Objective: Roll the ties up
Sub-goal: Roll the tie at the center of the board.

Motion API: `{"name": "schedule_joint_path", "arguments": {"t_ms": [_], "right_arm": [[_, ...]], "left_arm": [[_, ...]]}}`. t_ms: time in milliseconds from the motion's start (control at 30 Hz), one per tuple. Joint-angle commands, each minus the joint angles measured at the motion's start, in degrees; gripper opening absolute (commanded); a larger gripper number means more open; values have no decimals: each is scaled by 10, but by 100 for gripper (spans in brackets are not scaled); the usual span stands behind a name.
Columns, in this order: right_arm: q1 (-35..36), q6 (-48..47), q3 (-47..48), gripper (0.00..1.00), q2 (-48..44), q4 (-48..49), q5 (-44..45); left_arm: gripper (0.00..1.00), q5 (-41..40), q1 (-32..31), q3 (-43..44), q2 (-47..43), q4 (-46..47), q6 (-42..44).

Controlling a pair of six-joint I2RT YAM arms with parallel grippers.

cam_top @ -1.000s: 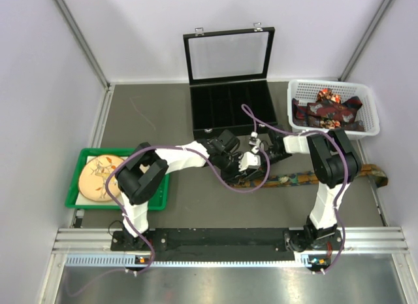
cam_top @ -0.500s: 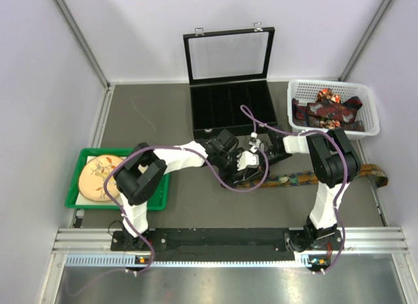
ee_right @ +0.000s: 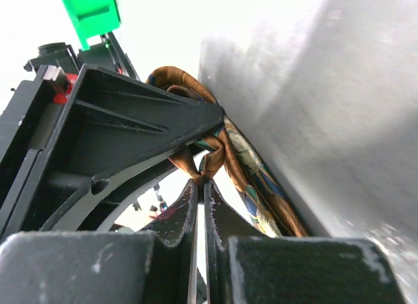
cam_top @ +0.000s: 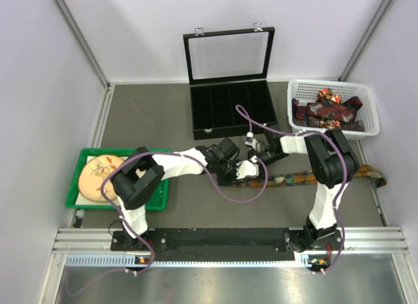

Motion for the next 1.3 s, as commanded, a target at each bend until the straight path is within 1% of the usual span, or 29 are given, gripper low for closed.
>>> {"name": "schedule_joint_path", "arguments": {"t_ms": [0, 33, 67, 100, 200, 333, 400, 600, 867, 933, 967, 1067, 1133, 1267], "right_arm": [[11, -19, 19, 0, -3, -4, 11], [11, -21, 19, 0, -1, -5, 28], [10, -25, 19, 0, 2, -5, 31], [11, -27, 18, 0, 3, -7, 32], [13, -25, 9, 0, 7, -9, 50], [13, -25, 3, 0, 10, -4, 74], [13, -25, 9, 0, 20, -3, 78], [19, -33, 12, 0, 31, -9, 91], [20, -42, 4, 0, 25, -9, 98], [21, -42, 3, 0, 27, -9, 101], [21, -44, 3, 0, 29, -9, 103], [21, -47, 5, 0, 33, -12, 111], [21, -47, 5, 0, 37, -10, 114], [22, -47, 5, 0, 40, -11, 116]], "left_arm": [[29, -36, 5, -41, -21, -56, 3], [31, -33, 5, -42, -22, -56, 0], [36, -27, 6, -41, -21, -55, -3], [47, -25, 6, -39, -20, -54, -6], [60, -16, 11, -31, -20, -52, -16], [66, 11, 41, -44, -44, -39, -15], [67, 25, 54, -54, -58, -25, -16], [65, 64, 62, -81, -94, 29, -14], [61, 108, 62, -75, -83, 61, -28], [56, 116, 62, -70, -81, 62, -26], [48, 117, 61, -66, -76, 56, -29], [38, 126, 60, -37, -74, 38, -30], [36, 131, 59, -27, -74, 33, -33], [35, 141, 46, 2, -65, 31, -48]]}}
